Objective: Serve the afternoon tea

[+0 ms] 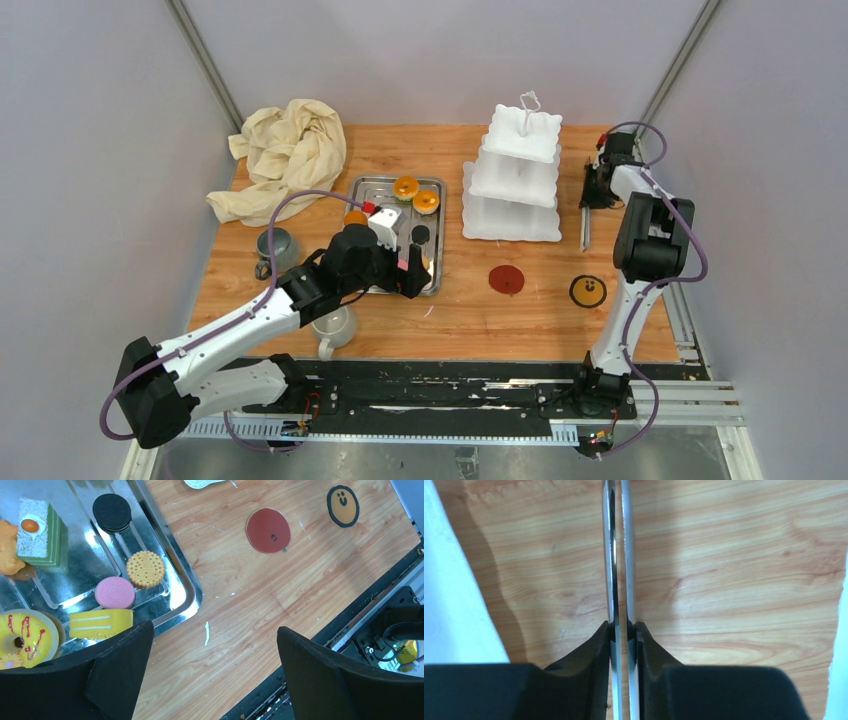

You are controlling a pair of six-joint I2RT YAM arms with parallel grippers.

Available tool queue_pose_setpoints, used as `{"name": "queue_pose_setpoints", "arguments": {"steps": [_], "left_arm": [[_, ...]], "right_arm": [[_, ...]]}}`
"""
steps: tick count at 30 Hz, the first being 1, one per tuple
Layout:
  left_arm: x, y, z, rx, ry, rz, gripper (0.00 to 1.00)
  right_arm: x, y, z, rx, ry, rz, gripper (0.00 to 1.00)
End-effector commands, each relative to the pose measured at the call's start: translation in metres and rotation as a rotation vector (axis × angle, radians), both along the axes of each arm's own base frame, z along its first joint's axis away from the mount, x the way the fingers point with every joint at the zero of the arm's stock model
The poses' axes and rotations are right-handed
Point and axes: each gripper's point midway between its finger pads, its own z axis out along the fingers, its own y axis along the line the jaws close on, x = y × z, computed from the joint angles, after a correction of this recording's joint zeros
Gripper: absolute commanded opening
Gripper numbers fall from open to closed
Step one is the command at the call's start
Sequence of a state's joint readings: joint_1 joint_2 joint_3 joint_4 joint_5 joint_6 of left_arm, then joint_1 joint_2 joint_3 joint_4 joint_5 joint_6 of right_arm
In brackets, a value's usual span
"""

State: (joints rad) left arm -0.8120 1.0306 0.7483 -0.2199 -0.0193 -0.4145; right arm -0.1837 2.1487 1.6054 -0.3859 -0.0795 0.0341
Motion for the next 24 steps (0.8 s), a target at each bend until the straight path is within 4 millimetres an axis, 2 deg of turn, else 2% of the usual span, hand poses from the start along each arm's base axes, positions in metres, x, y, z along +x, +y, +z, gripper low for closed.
{"name": "queue_pose_setpoints", "arguments": {"steps": [1,2,7,11,13,18,21,24], "left_arm": [[0.006,-0.002,0.014,-0.016,-0.036,0.003,0.98],[0.007,-0.002,0.018,-0.014,-0.041,0.007,0.98],[0.014,0.009,0.053,-0.012,-0.127,0.048,0.98],[0.021,0.030,0.081,-0.019,-0.210,0.139,0.98],[0.024,0.043,0.089,-0.022,-0.221,0.206,0.98],[0.037,0.084,0.071,0.101,-0.134,0.360,0.98],[0.047,0.116,0.053,0.159,-0.039,0.477,0.98],[0.052,0.136,0.043,0.098,0.057,0.543,0.98]], "right_arm": [[-0.024,0.014,0.008,0.020,0.042,-0.014,0.05],[-0.030,0.014,0.014,0.015,0.037,-0.031,0.01],[-0.061,0.015,0.064,-0.005,-0.032,-0.057,0.01],[-0.110,0.025,0.109,0.008,-0.047,-0.080,0.01],[-0.133,0.036,0.136,0.035,-0.120,-0.086,0.01],[-0.185,0.078,0.200,0.143,-0.374,-0.053,0.01],[-0.218,0.100,0.216,0.125,-0.408,0.012,0.01],[-0.250,0.125,0.221,0.165,-0.405,0.079,0.01]]}}
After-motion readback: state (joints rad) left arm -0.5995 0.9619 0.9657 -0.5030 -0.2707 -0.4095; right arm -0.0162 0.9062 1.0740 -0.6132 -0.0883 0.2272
